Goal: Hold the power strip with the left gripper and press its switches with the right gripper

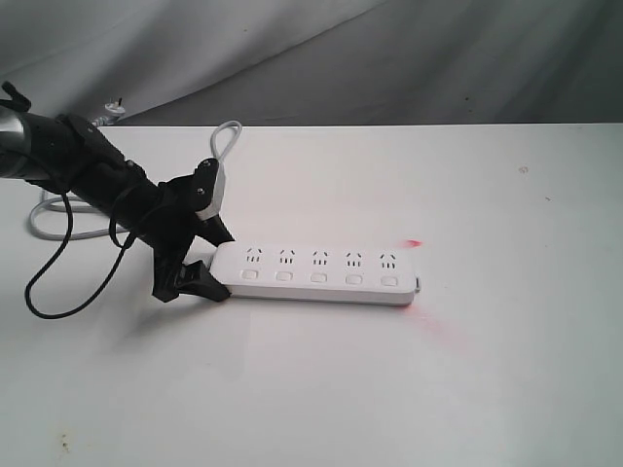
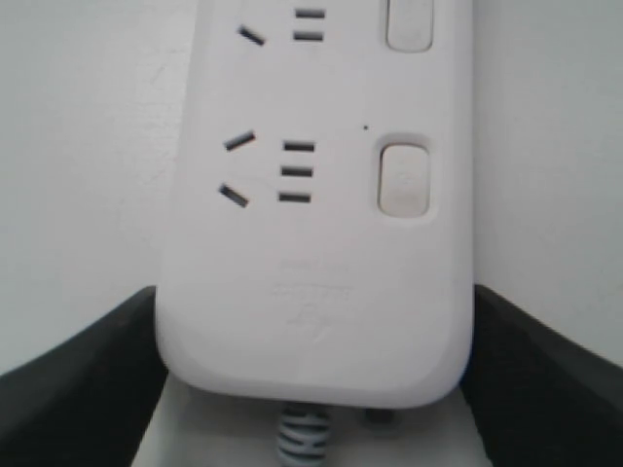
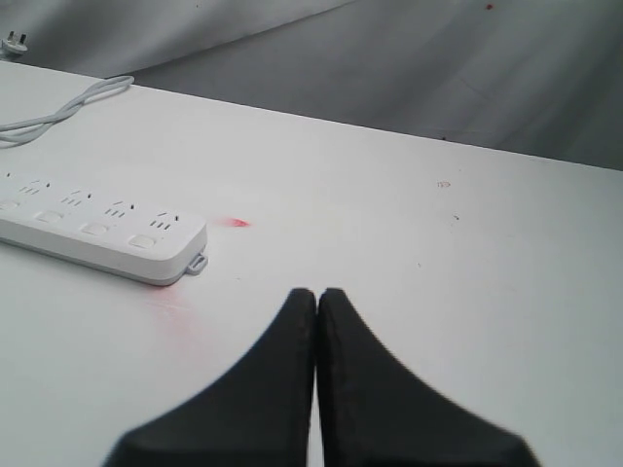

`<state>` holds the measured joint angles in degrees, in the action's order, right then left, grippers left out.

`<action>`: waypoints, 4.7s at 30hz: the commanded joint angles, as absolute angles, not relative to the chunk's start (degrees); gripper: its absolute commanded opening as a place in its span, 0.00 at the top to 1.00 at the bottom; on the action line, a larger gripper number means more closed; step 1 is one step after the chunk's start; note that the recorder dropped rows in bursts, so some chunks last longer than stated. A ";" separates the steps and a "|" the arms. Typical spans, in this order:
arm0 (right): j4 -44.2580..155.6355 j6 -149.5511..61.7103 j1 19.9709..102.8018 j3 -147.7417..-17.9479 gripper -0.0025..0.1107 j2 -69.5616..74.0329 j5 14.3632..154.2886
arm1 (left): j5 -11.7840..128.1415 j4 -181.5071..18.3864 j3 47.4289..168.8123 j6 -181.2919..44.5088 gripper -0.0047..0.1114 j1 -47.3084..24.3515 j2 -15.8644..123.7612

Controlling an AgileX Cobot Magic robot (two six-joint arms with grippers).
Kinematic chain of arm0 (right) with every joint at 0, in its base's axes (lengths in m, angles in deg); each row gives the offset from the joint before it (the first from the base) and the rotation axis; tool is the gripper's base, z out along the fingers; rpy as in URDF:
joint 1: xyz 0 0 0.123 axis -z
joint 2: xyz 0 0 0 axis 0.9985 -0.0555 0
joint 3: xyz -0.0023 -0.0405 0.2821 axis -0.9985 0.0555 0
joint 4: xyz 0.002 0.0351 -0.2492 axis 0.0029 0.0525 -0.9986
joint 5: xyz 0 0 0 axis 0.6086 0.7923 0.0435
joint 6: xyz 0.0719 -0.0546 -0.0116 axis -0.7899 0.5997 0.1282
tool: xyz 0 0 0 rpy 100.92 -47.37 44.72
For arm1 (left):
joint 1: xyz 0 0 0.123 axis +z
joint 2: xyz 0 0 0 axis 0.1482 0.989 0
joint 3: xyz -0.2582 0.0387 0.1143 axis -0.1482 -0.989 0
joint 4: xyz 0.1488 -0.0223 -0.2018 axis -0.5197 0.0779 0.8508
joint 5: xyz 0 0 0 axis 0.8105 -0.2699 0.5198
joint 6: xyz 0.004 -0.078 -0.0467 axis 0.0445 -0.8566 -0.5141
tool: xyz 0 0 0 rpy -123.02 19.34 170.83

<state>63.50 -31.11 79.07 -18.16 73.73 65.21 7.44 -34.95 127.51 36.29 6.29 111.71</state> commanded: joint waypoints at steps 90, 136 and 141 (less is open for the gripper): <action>63.79 -31.21 79.44 -17.95 0.98 74.03 65.18 | 50.10 -63.98 64.19 -53.20 0.96 0.06 0.68; 63.79 -31.21 79.44 -17.95 0.98 74.03 65.18 | 41.68 -64.58 47.43 -60.11 0.96 0.06 -10.80; 63.79 -31.21 79.44 -17.95 0.98 74.03 65.18 | 41.68 -64.58 47.43 -60.11 0.96 0.06 -10.80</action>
<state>63.50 -31.11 79.07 -18.16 73.73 65.11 41.59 -64.55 47.66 -59.39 -0.13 -10.66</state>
